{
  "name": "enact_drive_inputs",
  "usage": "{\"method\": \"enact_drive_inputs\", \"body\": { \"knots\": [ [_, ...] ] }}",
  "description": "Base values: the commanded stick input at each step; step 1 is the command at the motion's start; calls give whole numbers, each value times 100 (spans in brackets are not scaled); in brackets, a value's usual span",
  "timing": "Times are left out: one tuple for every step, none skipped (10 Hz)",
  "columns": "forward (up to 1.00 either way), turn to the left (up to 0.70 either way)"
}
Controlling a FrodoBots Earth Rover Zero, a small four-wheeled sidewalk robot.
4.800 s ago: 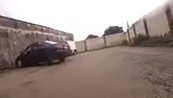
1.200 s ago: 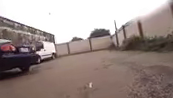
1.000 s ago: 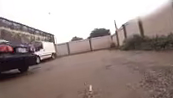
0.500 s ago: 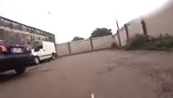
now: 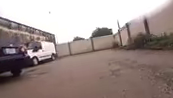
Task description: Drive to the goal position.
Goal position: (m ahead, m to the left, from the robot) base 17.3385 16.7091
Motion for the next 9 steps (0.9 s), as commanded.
{"method": "enact_drive_inputs", "body": {
  "knots": [
    [70,3],
    [70,3],
    [70,3],
    [70,4],
    [70,4],
    [70,4],
    [70,4],
    [70,4],
    [70,4]
  ]
}}
